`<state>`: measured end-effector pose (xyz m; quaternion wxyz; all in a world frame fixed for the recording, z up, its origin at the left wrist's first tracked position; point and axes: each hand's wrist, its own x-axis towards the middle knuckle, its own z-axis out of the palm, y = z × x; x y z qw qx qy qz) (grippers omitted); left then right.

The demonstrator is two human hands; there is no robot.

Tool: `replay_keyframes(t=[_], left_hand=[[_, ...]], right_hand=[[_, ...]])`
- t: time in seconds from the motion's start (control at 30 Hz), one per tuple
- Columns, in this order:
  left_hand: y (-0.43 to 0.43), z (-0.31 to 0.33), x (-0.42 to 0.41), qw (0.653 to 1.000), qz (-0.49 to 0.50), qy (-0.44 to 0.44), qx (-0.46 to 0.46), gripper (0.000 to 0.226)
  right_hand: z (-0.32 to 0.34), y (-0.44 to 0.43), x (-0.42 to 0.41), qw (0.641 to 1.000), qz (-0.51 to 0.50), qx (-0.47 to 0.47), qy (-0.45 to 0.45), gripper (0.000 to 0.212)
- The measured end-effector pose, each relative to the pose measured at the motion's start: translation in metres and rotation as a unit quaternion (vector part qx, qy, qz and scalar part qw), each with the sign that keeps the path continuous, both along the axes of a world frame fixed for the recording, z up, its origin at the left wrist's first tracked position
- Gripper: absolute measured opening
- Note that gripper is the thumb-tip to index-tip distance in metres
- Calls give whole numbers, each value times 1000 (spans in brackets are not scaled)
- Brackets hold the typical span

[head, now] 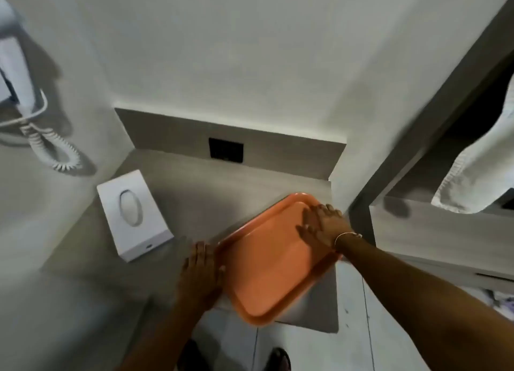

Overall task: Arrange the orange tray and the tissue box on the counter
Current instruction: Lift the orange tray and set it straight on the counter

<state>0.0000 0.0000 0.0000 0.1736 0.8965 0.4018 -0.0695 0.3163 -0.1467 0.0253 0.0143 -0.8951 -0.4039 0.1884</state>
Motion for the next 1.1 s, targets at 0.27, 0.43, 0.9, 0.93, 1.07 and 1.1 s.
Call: replay_keyframes(t=[0.27,0.43,0.9,0.93,1.07,1.1], left_hand=[[-75,-18,12,977,140,-3,-159,75],[-83,-15,26,956,204,-40,-206,74],[-68,-9,28,919,265,-145,-253,60],[-62,-8,25,915,270,-155,-255,56],[-20,-6,21,904,281,-183,-265,44],[-9,-6,22,903,282,-185,-265,44]], right_hand=[[-30,-17,17,999,-27,-40,21,84],[-35,-11,23,995,-92,0,49,85],[-17,-12,34,954,-185,103,212,38],[-13,-13,36,949,-193,100,229,38],[-1,-15,36,933,-215,102,270,39],[-1,-15,34,925,-228,115,282,38]])
